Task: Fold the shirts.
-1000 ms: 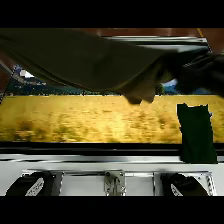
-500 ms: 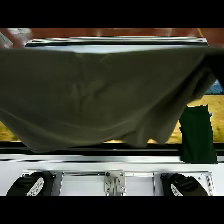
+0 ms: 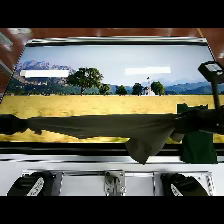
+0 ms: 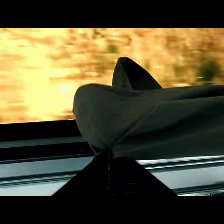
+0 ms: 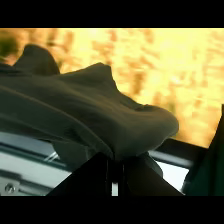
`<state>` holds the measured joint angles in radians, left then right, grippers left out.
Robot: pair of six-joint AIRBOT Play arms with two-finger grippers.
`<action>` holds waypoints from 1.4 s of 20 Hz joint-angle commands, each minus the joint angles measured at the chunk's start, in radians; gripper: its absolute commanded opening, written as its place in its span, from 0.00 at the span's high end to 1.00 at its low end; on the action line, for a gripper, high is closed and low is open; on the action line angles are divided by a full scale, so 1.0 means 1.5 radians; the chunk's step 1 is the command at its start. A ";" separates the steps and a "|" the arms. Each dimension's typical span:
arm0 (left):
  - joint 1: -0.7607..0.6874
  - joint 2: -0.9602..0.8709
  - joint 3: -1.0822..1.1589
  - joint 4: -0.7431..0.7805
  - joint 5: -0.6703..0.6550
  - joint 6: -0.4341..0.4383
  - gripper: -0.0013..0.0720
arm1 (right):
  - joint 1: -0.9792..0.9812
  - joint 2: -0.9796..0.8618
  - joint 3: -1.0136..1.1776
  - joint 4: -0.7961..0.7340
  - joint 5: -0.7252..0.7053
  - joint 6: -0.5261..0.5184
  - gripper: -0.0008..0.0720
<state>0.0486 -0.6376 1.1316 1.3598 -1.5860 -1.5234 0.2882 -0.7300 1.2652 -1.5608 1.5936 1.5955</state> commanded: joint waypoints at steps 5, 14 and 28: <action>0.001 -0.153 -0.078 -0.055 0.238 -0.030 0.93 | 0.000 -0.135 -0.064 -0.099 -0.332 0.061 0.91; 0.001 -0.499 -0.056 -0.193 0.409 -0.027 0.93 | -0.047 -0.475 -0.062 0.003 -0.641 0.269 0.91; 0.186 -0.455 -0.067 -0.127 0.034 0.099 0.22 | -0.278 -0.287 -0.060 0.021 -0.239 -0.035 0.11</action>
<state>0.2607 -1.3621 1.1133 1.1988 -1.4342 -1.4288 -0.0059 -1.2140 1.1770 -1.5681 1.0348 1.6581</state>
